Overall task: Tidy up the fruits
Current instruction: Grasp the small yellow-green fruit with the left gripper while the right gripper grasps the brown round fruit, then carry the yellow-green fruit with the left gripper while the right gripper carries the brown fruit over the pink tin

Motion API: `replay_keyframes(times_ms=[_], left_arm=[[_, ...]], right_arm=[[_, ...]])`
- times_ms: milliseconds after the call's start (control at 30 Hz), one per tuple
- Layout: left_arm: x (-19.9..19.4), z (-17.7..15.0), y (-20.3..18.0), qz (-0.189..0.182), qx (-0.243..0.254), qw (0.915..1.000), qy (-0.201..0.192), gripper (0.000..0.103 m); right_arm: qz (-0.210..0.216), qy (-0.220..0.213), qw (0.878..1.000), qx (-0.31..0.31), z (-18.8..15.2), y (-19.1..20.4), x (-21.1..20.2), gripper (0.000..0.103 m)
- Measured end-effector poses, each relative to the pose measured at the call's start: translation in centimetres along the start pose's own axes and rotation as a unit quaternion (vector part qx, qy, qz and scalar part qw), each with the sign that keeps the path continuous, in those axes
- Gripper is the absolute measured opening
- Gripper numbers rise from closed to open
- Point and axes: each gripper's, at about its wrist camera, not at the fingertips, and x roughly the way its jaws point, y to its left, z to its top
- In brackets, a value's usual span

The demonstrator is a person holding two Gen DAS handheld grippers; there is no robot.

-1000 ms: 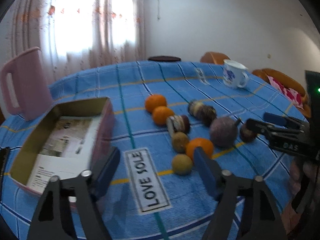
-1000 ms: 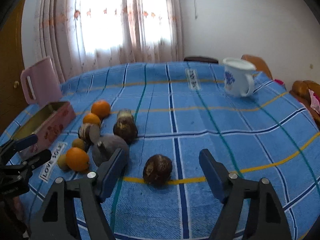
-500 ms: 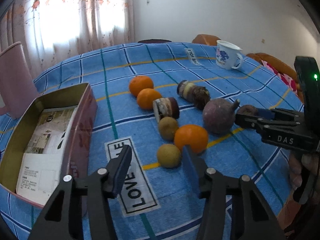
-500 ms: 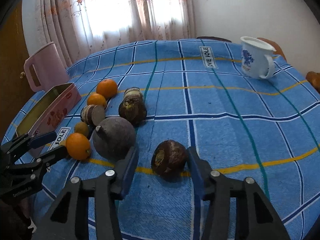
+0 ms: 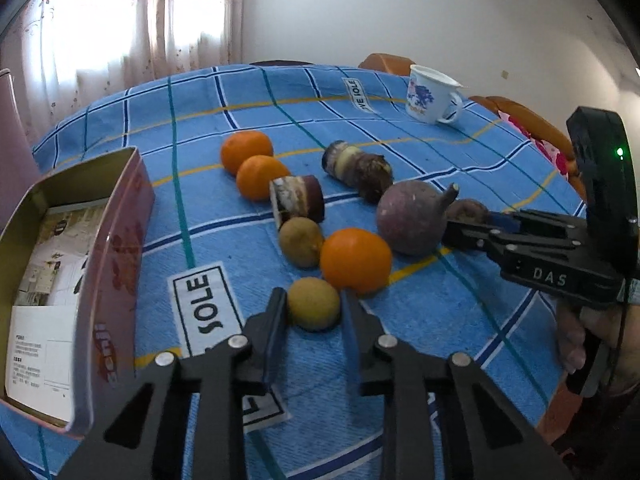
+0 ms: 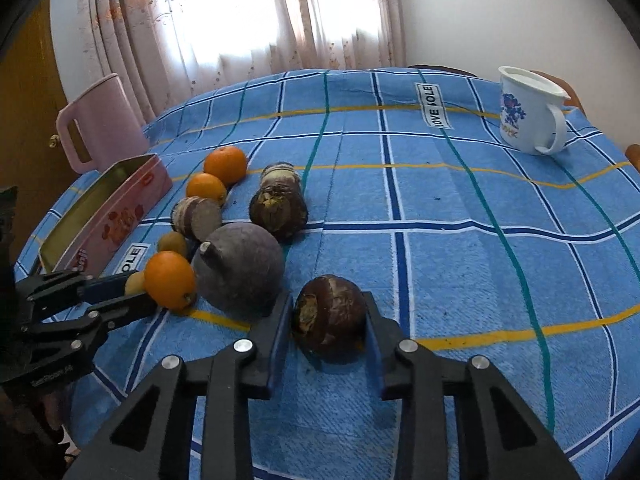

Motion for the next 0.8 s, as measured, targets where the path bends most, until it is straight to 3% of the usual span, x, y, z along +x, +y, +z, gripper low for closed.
replay_keyframes(times_ms=[200, 800], left_arm=[[-0.7, 0.0, 0.3, -0.005, -0.007, 0.9997, -0.021, 0.028], [-3.9, -0.5, -0.5, 0.038, 0.005, 0.9907, -0.131, 0.028]], right_arm=[[0.007, -0.030, 1.000, -0.001, -0.3, 0.0, -1.1, 0.035], [0.007, -0.139, 0.990, -0.036, -1.4, 1.2, -4.5, 0.034]])
